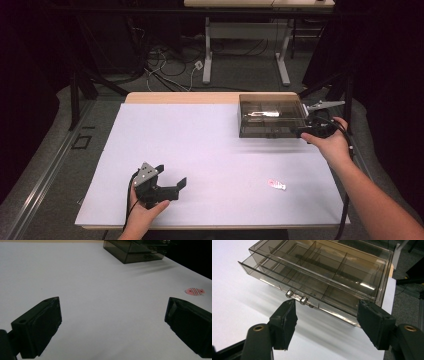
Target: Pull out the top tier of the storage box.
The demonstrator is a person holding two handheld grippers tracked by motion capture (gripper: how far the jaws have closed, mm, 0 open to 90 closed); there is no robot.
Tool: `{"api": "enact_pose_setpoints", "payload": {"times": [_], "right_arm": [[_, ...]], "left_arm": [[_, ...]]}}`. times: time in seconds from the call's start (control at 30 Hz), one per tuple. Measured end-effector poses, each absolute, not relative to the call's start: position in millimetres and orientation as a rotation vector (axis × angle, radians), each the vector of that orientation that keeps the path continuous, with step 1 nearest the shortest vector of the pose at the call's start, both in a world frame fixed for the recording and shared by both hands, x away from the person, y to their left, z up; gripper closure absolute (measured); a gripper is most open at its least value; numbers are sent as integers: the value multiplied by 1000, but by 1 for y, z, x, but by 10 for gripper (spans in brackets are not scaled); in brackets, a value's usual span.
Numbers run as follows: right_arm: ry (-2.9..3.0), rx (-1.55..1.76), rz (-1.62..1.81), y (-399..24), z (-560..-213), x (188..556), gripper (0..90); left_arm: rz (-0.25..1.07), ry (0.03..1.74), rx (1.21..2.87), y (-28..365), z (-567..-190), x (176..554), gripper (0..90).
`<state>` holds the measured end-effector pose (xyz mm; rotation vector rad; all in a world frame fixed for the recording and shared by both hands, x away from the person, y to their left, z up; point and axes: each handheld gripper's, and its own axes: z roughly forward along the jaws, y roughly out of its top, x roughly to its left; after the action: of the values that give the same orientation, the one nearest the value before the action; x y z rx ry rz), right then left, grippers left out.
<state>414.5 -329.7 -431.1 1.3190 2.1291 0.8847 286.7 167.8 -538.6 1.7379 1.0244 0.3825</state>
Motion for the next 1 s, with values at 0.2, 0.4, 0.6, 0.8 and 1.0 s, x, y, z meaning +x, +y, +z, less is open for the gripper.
{"api": "enact_pose_setpoints", "payload": {"times": [0.2, 0.4, 0.6, 0.8, 1.0], "right_arm": [[2170, 1242, 866, -327, -431, 420, 370], [2215, 1175, 820, -326, -429, 423, 385], [2259, 1073, 738, -322, -427, 425, 386], [2292, 955, 700, -317, -426, 427, 386], [2333, 860, 671, -311, -427, 429, 386]], "left_arm": [[379, 1027, 1734, 168, -539, 287, 10], [378, 1027, 1737, 167, -539, 287, 10], [378, 1027, 1736, 167, -539, 287, 10], [378, 1027, 1736, 167, -539, 287, 10], [379, 1027, 1737, 167, -539, 287, 9]]}}
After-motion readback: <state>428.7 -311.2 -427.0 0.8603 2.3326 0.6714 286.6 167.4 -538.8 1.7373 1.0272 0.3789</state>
